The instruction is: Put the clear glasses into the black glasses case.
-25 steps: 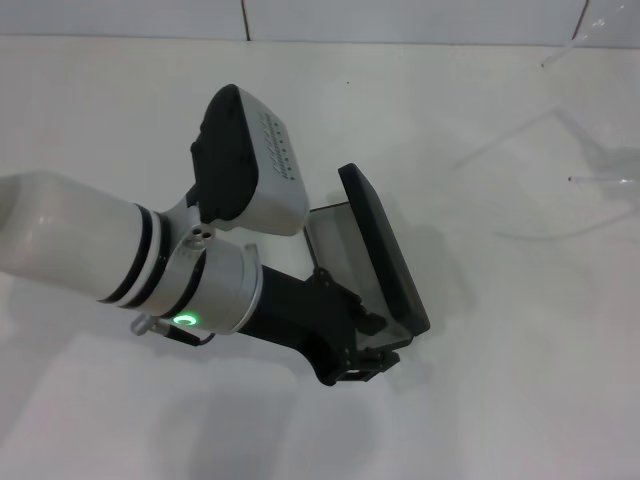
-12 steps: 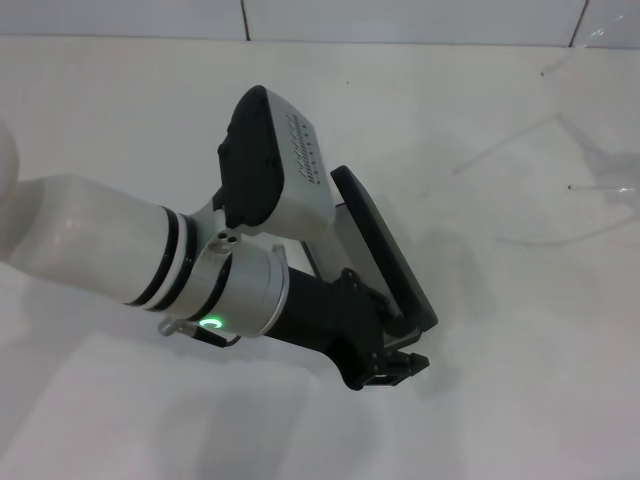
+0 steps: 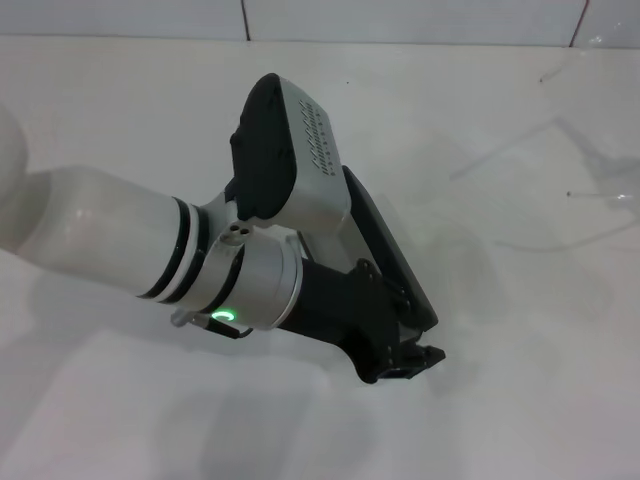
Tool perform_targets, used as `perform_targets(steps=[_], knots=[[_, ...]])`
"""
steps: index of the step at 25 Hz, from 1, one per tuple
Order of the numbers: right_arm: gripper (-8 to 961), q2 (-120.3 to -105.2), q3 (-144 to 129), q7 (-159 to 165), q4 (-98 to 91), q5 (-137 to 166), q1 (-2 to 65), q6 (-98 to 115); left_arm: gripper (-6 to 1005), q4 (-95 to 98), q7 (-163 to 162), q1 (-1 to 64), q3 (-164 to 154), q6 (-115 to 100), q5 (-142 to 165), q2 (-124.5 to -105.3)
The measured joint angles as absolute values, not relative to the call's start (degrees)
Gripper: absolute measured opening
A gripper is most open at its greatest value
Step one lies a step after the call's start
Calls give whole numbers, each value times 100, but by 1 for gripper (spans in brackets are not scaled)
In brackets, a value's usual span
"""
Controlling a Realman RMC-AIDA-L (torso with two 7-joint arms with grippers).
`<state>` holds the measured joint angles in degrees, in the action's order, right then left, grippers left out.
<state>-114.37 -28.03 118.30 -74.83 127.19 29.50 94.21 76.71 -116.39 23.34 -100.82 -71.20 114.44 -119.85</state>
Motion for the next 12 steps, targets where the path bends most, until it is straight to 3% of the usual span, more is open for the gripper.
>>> perform_targets(steps=[12], knots=[[118,-11434,-2805,11830,-7470,12543,2914,9469,371,8013,-11765,2067,-9698,-7486,11895,-11982]])
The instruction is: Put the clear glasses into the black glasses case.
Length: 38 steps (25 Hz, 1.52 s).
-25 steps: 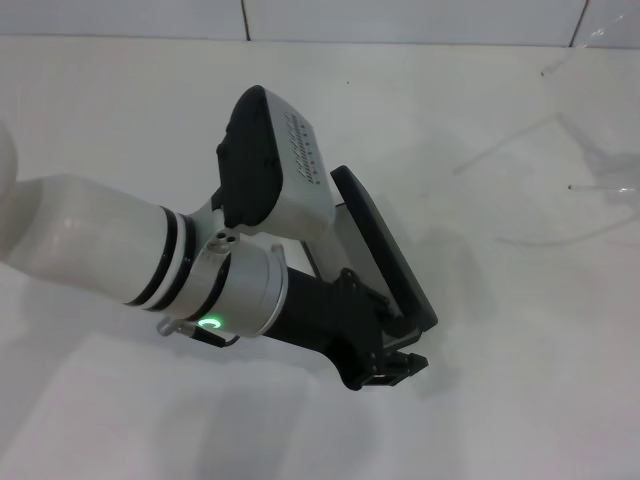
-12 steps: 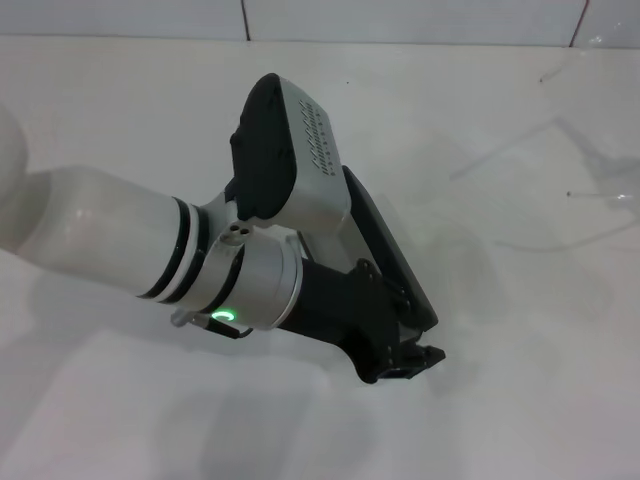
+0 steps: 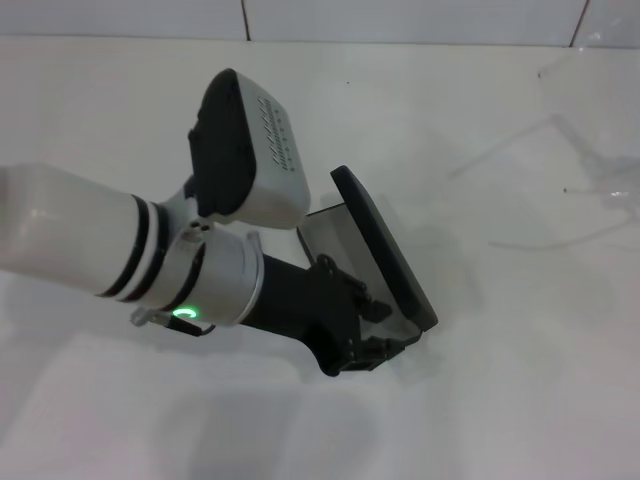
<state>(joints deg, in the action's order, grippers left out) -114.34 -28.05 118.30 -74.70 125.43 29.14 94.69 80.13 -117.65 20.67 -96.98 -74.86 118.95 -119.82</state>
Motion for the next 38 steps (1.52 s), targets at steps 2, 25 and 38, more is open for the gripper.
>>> perform_targets(steps=[2,25,38], knots=[[118,-11434,-2809,11830,-7469,12511,2920,9473,371,7839,-11750,2162,-9762,-7432,11895,-11992],[119,-11452,-2803,11828,-7442,12483,2781,9594,372,7609,-11654,2515,-10346,-6754,11531,-12015],[119,-11496,-2803,11749,-7435,12413,2679,9624,373,7554,-11665,2813,-10543,-6464,11279,-12012]])
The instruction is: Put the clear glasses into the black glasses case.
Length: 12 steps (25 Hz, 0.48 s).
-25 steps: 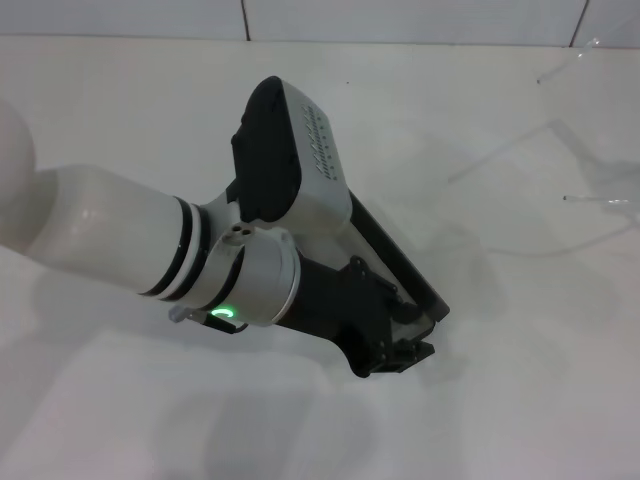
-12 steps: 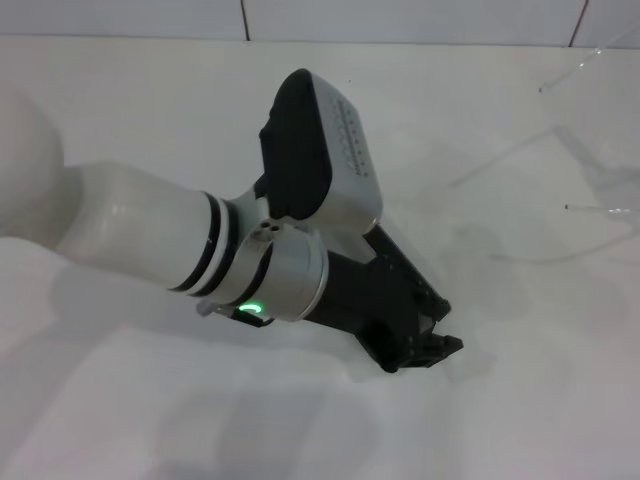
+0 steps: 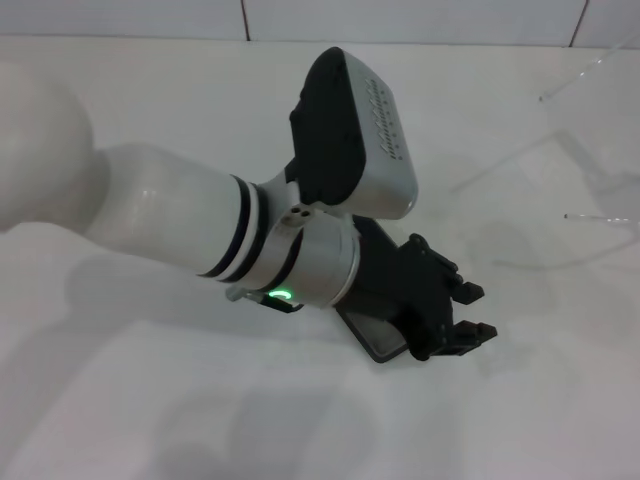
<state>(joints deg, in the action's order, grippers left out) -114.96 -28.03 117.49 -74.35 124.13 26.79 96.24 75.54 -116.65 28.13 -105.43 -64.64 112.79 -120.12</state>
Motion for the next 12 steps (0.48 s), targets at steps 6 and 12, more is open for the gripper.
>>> perform_targets(steps=[6,12], knots=[[119,-11503,-2717,11677,-7434,12349,2559,9661,373,8027,-11700,2749,-10581,-6541,11449,-11977],[118,-11493,-2519,11622,-7377,12347,2587,9783,373,9569,-11664,2015,-10486,-6763,13277,-11974]])
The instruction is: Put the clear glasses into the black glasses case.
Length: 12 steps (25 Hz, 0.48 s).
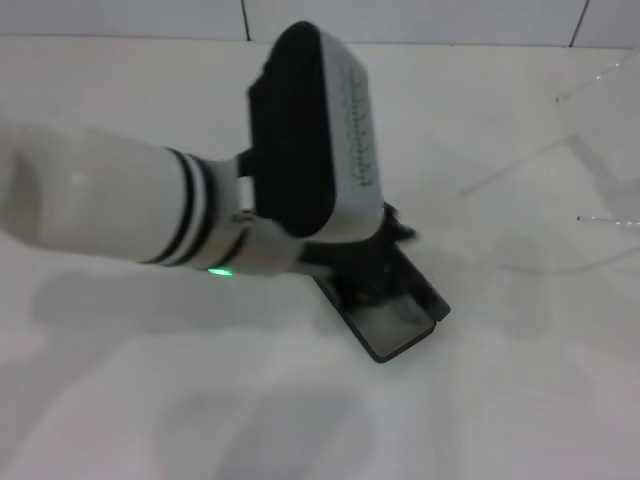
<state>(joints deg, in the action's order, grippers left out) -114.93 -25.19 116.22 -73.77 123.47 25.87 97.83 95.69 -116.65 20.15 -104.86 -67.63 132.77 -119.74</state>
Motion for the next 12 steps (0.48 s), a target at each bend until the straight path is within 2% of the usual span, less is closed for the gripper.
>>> perform_targets(steps=[12], knots=[[118,-11487,-2478,11680,-7374,12292,2602,9785,374,10064,-10568,1564,-11257,-5894,15249,-11969]])
